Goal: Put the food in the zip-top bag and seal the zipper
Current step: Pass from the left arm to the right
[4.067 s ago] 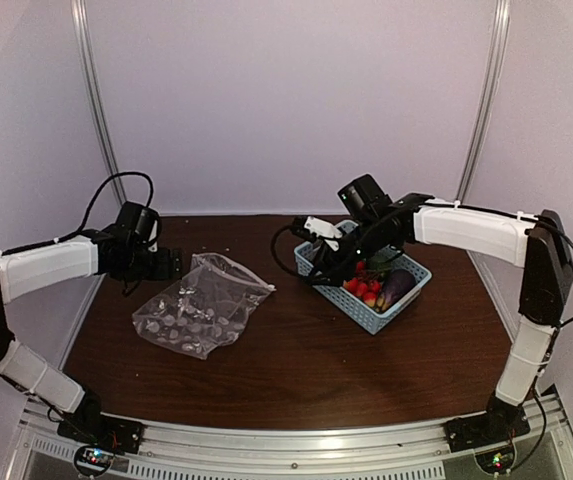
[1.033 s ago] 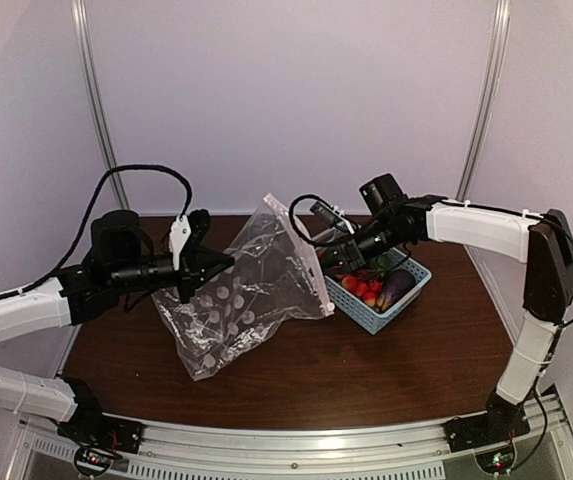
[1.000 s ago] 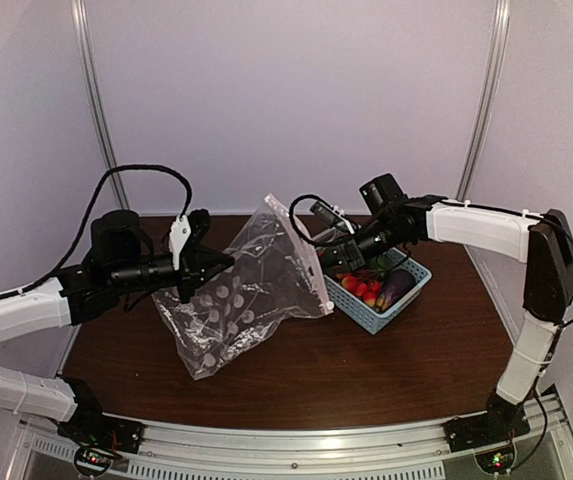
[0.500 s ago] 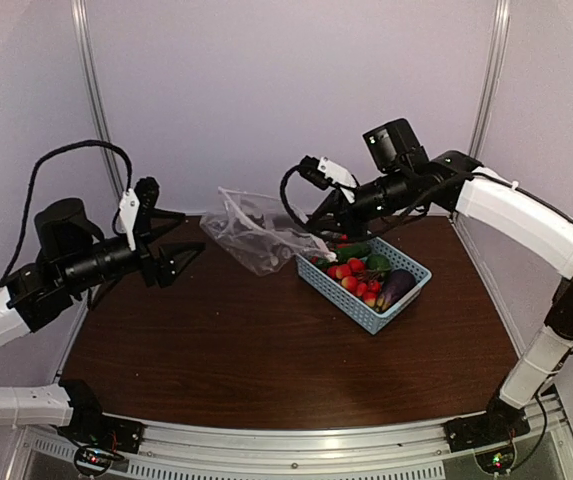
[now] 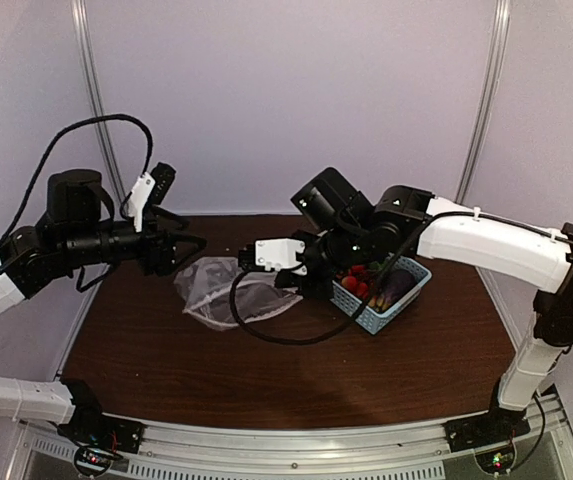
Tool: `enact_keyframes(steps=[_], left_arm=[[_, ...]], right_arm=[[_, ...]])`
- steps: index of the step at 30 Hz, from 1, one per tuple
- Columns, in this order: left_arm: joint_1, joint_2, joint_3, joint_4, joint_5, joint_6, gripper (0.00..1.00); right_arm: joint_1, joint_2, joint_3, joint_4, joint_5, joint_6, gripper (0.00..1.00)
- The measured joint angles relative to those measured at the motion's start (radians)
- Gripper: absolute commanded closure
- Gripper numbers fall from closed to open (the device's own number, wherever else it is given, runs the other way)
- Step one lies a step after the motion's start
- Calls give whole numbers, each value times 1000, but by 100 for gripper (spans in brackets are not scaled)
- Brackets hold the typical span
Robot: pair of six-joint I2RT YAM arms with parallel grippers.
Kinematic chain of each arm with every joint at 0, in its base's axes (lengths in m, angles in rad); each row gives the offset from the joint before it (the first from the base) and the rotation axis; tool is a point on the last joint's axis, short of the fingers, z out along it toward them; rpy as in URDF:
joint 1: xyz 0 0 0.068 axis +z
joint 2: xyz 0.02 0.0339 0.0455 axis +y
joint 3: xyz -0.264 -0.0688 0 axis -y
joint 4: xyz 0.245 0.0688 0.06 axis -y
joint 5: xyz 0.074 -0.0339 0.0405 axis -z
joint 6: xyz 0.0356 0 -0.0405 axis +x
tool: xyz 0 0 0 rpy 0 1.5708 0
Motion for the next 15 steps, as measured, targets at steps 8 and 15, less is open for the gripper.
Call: enact_keyframes(steps=[8,15], left_arm=[[0,98,-47,-76,87,-24,33],[-2,165,-39,-95,136,-85,35]], right_arm=[[18,15,-3,-15,53,-18,100],[23,24,-3,-8,62,10,100]])
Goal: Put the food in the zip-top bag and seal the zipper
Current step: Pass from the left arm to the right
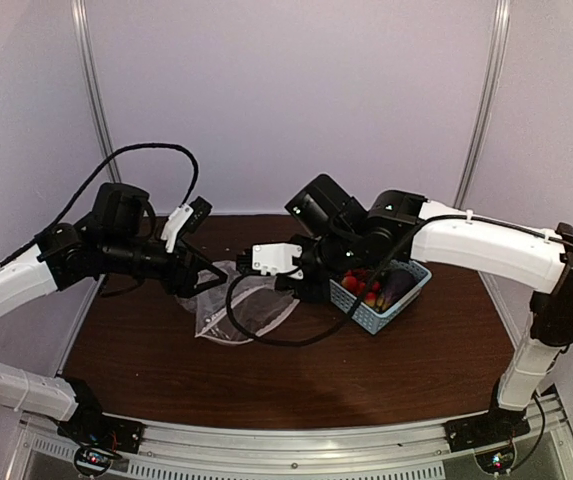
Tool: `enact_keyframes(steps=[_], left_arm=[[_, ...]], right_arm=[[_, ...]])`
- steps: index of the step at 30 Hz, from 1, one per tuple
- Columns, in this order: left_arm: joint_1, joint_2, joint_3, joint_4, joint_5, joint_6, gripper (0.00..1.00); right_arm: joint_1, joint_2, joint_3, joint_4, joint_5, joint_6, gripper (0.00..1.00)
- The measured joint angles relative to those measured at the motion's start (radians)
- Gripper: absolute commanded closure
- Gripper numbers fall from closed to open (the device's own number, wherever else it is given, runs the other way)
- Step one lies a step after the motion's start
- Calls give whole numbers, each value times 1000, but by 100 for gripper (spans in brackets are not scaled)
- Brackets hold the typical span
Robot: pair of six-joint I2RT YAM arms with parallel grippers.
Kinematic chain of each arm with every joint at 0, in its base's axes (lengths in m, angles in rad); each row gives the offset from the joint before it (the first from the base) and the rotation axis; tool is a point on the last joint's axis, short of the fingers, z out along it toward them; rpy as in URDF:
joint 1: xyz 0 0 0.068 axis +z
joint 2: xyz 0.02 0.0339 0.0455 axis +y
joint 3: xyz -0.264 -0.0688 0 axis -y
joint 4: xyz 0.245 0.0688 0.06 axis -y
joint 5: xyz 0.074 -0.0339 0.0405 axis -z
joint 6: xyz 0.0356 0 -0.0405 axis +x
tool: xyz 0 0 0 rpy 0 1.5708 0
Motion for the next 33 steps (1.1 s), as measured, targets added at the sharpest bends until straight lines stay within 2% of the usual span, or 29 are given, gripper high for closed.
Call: enact_keyframes(steps=[7,14,20,27,30,33], left_arm=[[-19,26,0,16,-9,-75,34],[-60,66,0,34,-77,-66,36],[-85,44,-50,109,-124,12,38],[-92,24,-73,164,-170,93,49],[-92,23,-84,190,-193,128,49],[-92,14,-114,216,-203,162,43]], right_arm=[[3,61,20,19,5,88,100],[4,114,97,17,24,139,100],[4,114,123,22,25,171,100],[4,114,132,22,24,184,100],[4,113,133,21,24,193,100],[4,113,133,21,24,199,100]])
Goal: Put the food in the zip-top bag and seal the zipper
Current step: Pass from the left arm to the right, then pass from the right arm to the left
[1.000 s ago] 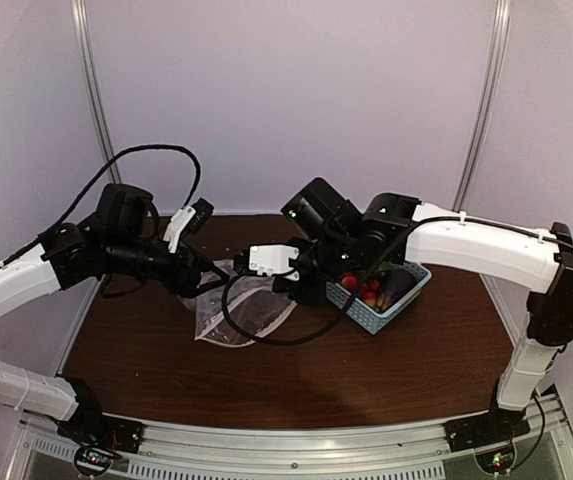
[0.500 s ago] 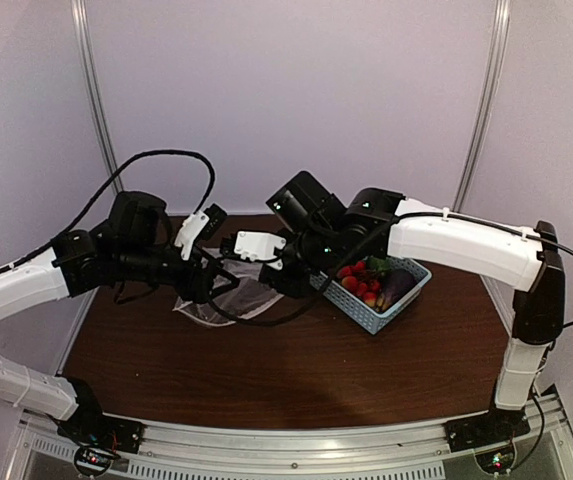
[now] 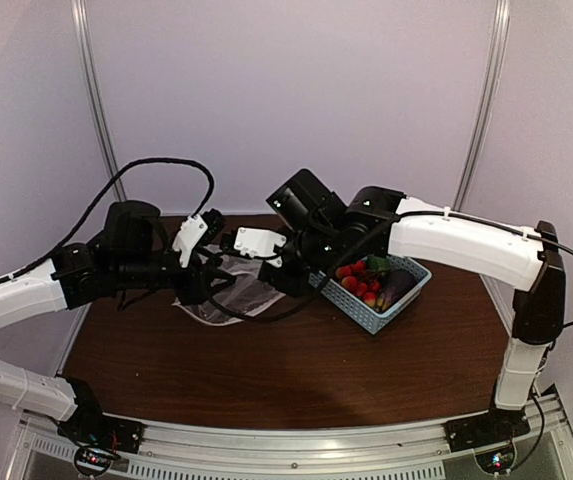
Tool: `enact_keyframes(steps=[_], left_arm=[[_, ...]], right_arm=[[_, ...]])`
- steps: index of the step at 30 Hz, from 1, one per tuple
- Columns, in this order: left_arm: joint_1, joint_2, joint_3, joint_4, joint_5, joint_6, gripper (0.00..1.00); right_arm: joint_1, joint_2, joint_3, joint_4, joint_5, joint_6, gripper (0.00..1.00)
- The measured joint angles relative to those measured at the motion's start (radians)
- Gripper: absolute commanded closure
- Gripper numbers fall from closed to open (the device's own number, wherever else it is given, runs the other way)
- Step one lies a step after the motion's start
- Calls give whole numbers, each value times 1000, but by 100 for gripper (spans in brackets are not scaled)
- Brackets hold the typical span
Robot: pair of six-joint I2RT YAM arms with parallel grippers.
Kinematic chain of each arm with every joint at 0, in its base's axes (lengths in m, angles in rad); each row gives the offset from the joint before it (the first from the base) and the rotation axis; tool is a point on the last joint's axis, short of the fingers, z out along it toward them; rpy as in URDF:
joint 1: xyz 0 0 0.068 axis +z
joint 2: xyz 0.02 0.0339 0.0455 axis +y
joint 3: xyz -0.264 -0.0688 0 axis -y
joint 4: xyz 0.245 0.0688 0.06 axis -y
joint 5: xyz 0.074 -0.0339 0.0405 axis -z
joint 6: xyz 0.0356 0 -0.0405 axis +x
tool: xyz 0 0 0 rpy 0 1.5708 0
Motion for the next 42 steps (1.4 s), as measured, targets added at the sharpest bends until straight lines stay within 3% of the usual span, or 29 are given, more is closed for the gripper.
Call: enact_keyframes(steps=[6,13,16,19,22,27,33,36,42], left_arm=[[0,-37,-60,48,-8,37,49],[0,-43,-88,92,-53,75,85],[-2,-41,-88,110,-68,90,92],[-3,-38,-88,125,-77,98,100],[-3,-38,-88,127,-84,103,100],[-3,-15,-72,123,-134,103,100],[-3,92,32,92,-239,47,100],[1,153,93,80,-256,8,100],[72,203,130,47,-188,-58,100]], right_arm=[[0,-7,0,0,0,2,100],[0,-20,0,1,-14,18,100],[-1,-24,-6,3,-23,21,100],[-5,-30,-8,4,-31,24,83],[-18,-50,-30,8,-51,27,65],[-104,-163,-147,3,-132,22,54],[-269,-348,-272,31,-209,-15,52],[-232,-367,-241,-3,-225,-113,53],[-91,-195,-37,-92,-164,-307,51]])
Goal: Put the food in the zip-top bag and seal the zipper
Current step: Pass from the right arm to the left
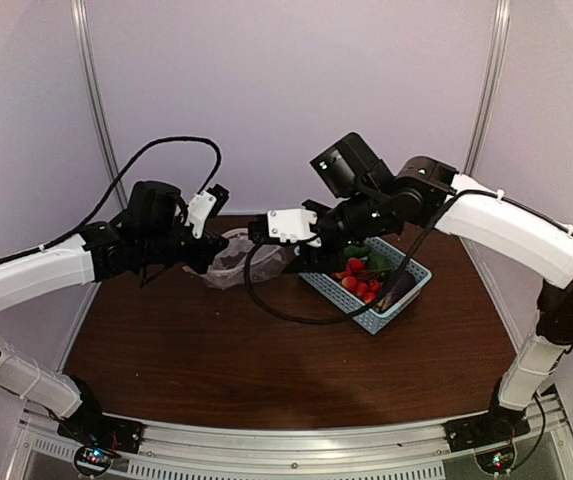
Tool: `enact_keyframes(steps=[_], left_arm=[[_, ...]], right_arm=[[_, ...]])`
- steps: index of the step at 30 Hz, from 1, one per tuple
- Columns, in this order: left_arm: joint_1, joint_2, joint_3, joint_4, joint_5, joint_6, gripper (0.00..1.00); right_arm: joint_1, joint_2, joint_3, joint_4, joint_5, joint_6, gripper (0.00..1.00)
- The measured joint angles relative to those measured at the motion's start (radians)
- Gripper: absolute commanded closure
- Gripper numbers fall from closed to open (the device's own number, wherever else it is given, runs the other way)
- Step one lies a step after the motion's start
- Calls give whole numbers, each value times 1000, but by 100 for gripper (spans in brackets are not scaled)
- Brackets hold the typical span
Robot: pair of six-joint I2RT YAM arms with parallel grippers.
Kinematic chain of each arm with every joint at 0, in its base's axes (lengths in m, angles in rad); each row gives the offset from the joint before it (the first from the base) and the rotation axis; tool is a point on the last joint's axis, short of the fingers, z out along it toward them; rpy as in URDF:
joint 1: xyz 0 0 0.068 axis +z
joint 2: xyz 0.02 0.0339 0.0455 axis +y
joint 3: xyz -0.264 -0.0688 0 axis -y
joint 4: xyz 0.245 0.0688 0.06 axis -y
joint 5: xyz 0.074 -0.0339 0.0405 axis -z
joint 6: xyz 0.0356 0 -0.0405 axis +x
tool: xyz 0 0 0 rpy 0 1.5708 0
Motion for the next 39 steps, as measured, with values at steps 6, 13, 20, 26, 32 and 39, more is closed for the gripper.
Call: enact_keyframes(steps=[6,13,20,26,32,39], left_arm=[[94,-59,-19,26,154,-70,100],[103,-88,-32,50,247,-75,100],[103,-92,-79,56,284,-62,100],[103,-99,-103,55,267,-55,100],[102,-103,-38,2,14,-28,100],[102,-130,9,50,-270,68,100]], right_arm=[[37,217,219,-51,78,-96,50],[47,373,373,-43,149,-129,53],[51,364,320,-41,175,-136,56],[49,229,137,-28,154,-105,55],[-80,-37,-101,42,50,-12,56],[-481,-139,-309,248,-97,203,57]])
